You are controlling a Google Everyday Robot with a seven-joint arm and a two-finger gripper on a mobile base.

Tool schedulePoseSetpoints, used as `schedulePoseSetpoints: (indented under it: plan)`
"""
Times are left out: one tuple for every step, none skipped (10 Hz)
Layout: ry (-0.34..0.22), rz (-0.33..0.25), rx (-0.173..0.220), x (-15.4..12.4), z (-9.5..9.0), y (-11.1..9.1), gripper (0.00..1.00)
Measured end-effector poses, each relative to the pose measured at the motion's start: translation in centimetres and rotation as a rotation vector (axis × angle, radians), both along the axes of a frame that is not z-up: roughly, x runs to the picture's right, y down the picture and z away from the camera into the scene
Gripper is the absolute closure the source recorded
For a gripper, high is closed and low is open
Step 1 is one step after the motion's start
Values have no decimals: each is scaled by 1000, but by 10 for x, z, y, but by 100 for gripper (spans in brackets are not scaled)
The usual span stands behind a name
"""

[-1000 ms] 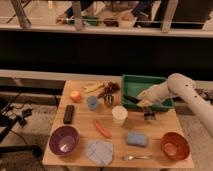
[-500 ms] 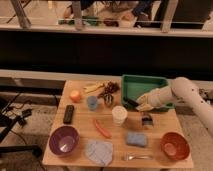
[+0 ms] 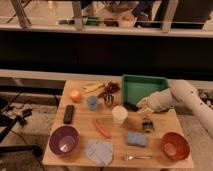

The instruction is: Wipe table surface with brush

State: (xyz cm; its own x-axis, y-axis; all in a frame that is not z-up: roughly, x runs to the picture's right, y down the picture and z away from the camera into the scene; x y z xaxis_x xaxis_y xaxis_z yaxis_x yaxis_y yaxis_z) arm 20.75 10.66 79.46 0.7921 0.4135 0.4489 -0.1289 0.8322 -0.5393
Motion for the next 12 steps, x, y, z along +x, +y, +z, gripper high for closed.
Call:
schedulePoseSetpoints:
  plan:
    - [15, -2, -10, 7, 3, 4, 91]
    - [30, -3, -15, 13, 6, 6, 91]
    - [48, -3, -23, 21, 9, 9, 91]
    - [69, -2, -27, 29, 13, 10, 91]
    - [92, -2, -27, 38, 17, 10, 91]
    - [111, -3, -24, 44, 23, 8, 91]
    - [118, -5, -19, 44, 26, 5, 91]
    - [122, -9, -14, 43, 30, 2, 91]
    - [126, -12, -4, 41, 33, -4, 91]
    - [127, -15, 6, 39, 36, -10, 91]
    - [119, -21, 19, 32, 38, -15, 91]
    - [111, -26, 30, 26, 38, -20, 91]
